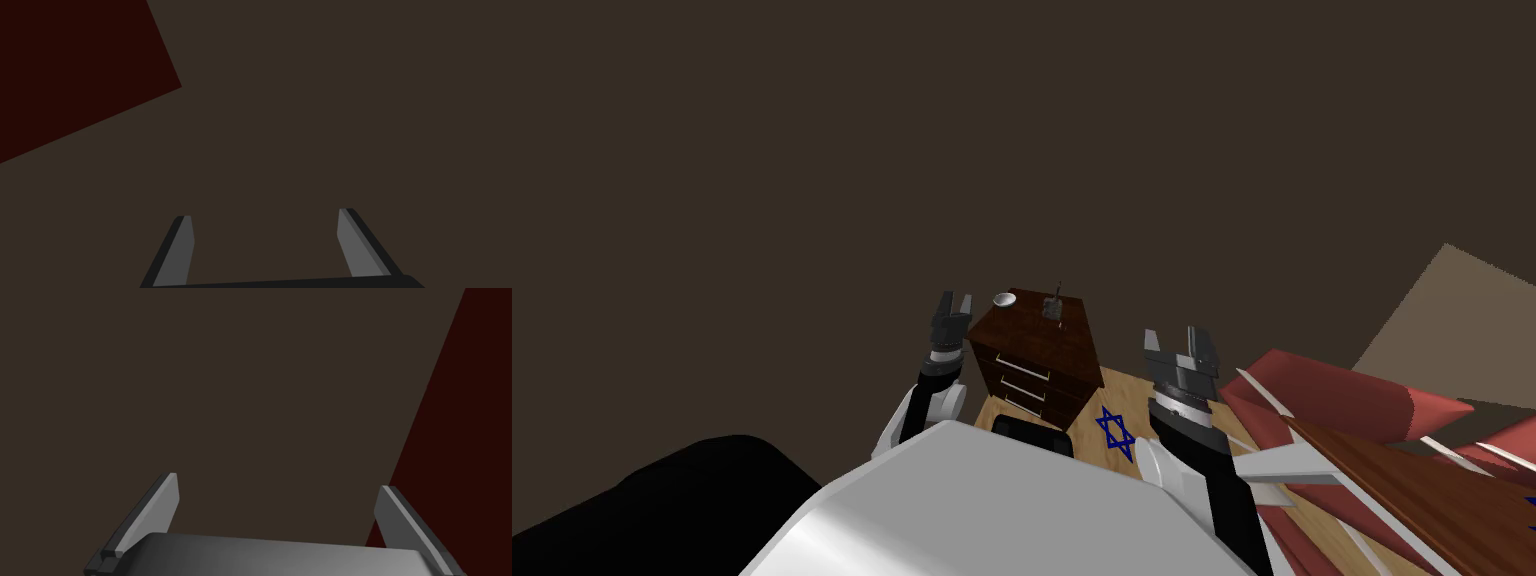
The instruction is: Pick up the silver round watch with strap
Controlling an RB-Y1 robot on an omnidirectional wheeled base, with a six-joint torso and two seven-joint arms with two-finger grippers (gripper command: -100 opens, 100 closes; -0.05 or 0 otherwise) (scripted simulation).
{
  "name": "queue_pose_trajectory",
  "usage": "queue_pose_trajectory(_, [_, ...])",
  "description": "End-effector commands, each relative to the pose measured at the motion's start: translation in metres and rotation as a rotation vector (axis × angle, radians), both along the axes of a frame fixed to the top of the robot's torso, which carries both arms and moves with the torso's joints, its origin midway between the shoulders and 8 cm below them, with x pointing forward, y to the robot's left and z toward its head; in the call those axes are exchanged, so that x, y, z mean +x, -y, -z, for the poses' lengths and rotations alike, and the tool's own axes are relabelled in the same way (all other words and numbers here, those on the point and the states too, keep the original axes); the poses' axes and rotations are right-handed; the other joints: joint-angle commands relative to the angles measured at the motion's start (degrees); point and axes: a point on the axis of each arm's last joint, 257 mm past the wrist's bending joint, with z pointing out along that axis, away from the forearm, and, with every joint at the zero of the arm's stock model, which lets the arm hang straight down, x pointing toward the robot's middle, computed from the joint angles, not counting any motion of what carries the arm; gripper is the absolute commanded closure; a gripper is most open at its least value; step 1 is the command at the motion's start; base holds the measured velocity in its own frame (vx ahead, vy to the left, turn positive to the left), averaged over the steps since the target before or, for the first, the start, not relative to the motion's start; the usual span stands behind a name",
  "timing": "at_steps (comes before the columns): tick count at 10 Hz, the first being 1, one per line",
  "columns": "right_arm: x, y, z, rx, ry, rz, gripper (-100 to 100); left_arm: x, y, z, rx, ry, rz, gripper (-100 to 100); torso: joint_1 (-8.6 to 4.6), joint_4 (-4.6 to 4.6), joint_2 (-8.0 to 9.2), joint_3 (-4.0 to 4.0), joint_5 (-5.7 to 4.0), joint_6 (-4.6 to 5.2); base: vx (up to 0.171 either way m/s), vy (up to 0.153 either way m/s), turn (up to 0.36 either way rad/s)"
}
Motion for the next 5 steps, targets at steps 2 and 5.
queue_pose_trajectory(2, [0.023, -0.01, 0.005, -0.089, -0.041, 0.0, -100, 0.0, 0.0, 0.0, 0.0, 0.0, 0.0, 0, 0.13, 0.05, 0.3, 0.16, 0.02, -0.01, -0.149, 0.066, -0.019])
queue_pose_trajectory(5, [0.052, -0.019, 0.012, -0.186, -0.09, 0.016, -100, 0.0, 0.0, 0.0, 0.0, 0.0, 0.0, 0, 0.24, 0.11, 0.47, 0.28, 0.06, -0.01, -0.12, 0.067, 0.0])
